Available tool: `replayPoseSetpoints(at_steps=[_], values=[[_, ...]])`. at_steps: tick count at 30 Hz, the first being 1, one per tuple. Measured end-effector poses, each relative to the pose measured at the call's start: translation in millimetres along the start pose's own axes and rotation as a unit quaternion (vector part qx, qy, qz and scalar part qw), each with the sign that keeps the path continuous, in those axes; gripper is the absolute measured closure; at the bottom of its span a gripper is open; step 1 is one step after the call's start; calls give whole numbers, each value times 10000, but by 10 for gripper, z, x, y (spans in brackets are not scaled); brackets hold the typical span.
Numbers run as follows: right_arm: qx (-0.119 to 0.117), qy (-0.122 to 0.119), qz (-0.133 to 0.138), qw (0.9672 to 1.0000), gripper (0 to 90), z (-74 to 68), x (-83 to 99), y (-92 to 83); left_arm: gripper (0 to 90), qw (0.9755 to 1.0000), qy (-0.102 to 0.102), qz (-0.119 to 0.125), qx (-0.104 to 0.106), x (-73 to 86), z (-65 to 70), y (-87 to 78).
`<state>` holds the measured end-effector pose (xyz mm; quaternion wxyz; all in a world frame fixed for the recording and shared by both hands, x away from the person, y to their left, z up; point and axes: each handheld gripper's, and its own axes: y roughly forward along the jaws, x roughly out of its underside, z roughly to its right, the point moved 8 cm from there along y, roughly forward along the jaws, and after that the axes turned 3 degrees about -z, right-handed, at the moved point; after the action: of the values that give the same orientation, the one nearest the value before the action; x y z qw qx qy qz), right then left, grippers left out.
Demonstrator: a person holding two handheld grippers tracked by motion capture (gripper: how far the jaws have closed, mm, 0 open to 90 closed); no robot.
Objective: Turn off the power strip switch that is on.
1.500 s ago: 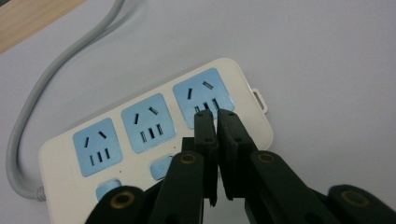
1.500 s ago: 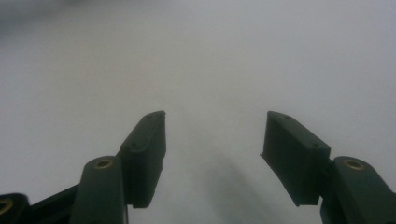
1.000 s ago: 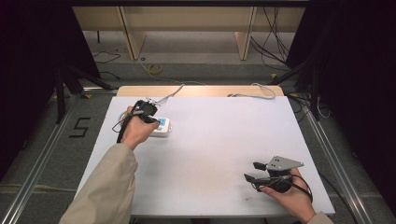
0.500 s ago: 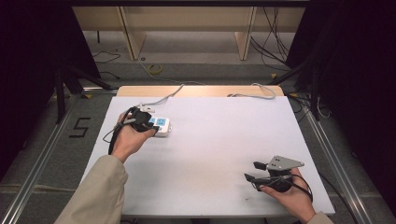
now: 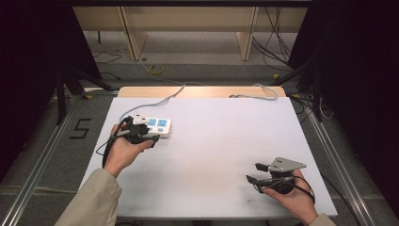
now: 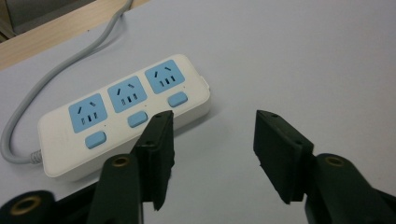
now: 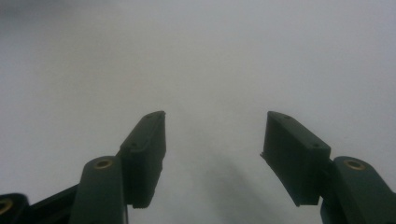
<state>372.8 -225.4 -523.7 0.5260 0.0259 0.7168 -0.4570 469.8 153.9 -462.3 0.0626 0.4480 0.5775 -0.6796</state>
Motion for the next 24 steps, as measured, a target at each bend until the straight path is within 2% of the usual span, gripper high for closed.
replayPoseSetpoints(at_steps=[5, 8, 14, 24], values=[[-5, 0, 5, 10000, 399, -1, -1, -1, 354, 9998, 0, 144, -159, 41, -23, -57], [-7, 0, 7, 10000, 399, 0, -1, 0, 316, 9995, -82, 280, -148, 66, -14, -90], [-22, -2, 25, 10000, 397, -7, -5, 1, 290, 9988, 9, 480, 27, 139, 79, -128], [-52, -11, 29, 10000, 394, -17, -6, 3, 265, 9969, 378, 593, 355, 346, 298, -124]])
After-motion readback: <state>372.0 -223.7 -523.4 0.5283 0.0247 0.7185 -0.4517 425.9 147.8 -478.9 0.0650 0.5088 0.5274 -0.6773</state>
